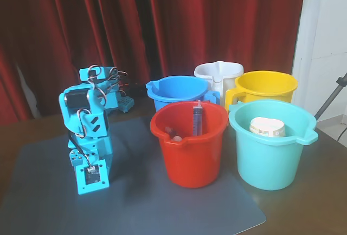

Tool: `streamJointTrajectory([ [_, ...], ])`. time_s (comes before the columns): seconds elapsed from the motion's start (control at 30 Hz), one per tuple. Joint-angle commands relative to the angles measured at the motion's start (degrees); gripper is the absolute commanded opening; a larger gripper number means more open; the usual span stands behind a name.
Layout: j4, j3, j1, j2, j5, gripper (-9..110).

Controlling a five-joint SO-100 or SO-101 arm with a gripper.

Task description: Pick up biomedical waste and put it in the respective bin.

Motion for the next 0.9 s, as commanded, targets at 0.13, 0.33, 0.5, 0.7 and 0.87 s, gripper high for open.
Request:
streamJointTrajectory([
  [0.13, 19.95, -0.18, 1.32, 3.60, 2.72, 26],
  [0.33, 20.04, 3.25, 4.04, 5.54, 2.64, 26],
  [0.5, 20.04, 13.97, 4.92, 15.38, 3.60, 26],
  [0.7, 19.78, 24.17, 4.92, 26.54, 3.78, 26],
  [0.87, 19.69, 24.87, 4.22, 28.65, 6.59, 26],
])
